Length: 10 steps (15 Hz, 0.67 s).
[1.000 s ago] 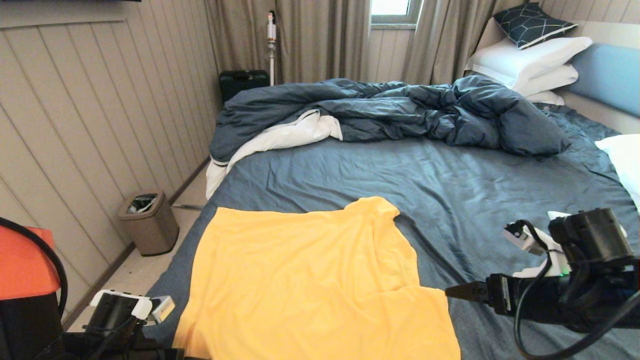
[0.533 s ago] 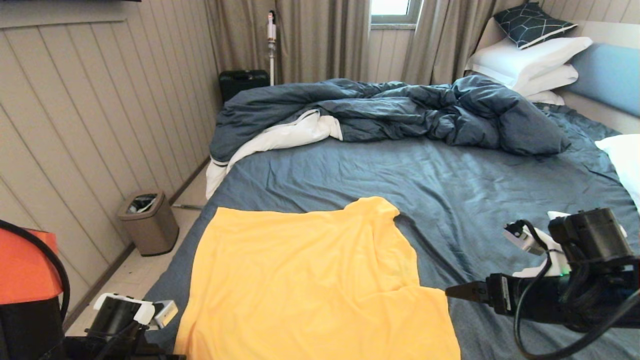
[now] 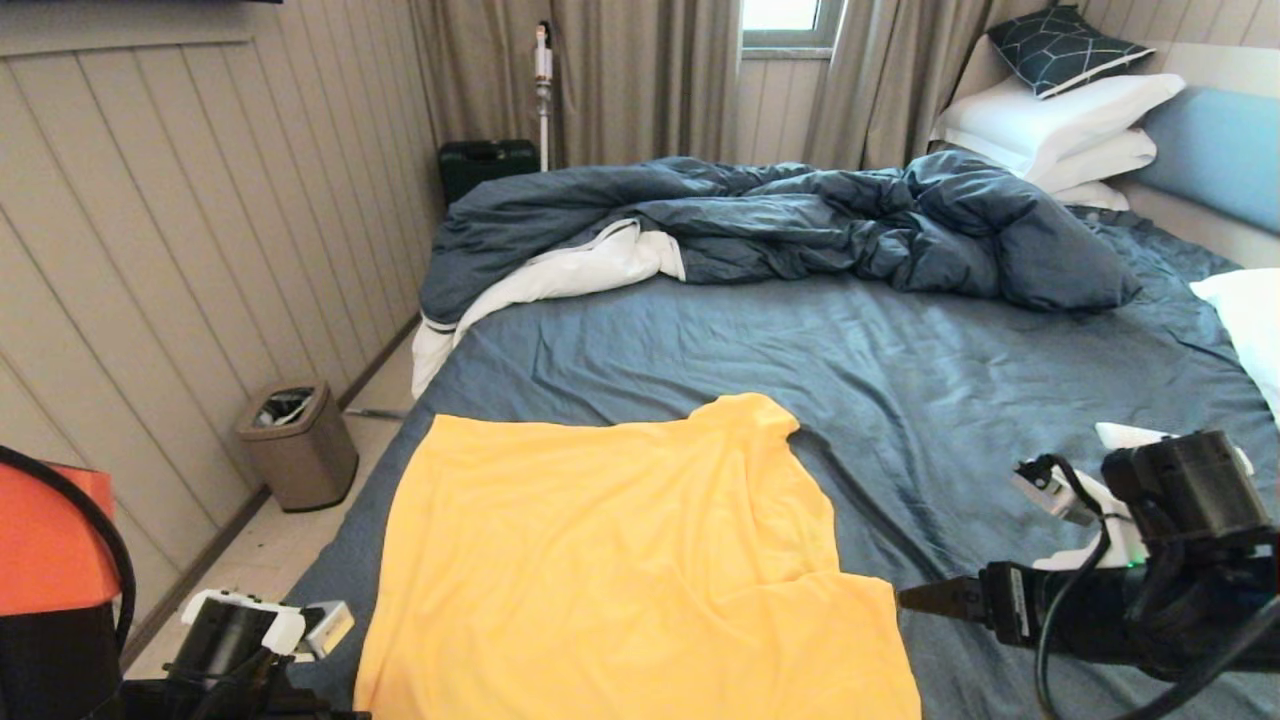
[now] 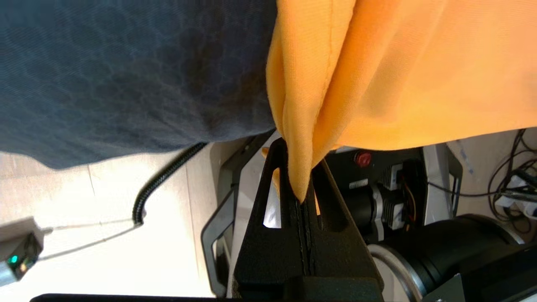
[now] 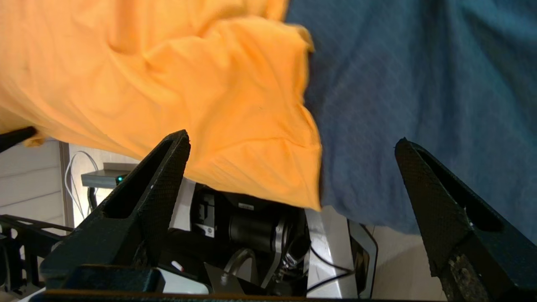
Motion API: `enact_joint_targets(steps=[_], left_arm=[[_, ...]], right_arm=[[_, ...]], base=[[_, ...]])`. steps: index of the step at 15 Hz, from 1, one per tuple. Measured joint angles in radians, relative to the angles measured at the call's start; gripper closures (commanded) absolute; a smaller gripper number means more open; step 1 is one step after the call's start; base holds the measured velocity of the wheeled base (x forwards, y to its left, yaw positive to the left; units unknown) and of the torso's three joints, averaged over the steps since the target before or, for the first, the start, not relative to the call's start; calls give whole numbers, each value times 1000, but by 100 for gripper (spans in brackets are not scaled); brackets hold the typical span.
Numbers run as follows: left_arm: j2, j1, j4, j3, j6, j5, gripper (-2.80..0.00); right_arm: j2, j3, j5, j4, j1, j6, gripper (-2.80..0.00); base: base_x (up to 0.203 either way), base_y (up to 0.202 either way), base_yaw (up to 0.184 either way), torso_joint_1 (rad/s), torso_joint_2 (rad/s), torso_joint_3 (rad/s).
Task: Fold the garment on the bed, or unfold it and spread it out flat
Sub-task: Fold the yellow T-shirt
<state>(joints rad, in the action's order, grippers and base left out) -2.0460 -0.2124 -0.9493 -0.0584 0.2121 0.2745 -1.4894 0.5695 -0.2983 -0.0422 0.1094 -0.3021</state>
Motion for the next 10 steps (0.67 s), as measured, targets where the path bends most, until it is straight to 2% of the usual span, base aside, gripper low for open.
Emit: enact_joint_targets(steps=[3,5,7,10], left_arm=[[1,1,-39,18,2,1,0],[1,1,-51,21,3,0,0],[1,0,-54,23,6,5,0],[-1,-1,-54,23,14,6,0]], right_arm=[[-14,-58,-12,-2,-26,3,-280],[-23,-110,-48,-2,-27,31,-280],[-46,-147,-92,-2,-20,65,-280],[-108,-168,-103,-3,10,104,-280]], base=[[0,0,0,0,0,0],[0,0,0,0,0,0],[0,0,0,0,0,0],[0,0,0,0,0,0]])
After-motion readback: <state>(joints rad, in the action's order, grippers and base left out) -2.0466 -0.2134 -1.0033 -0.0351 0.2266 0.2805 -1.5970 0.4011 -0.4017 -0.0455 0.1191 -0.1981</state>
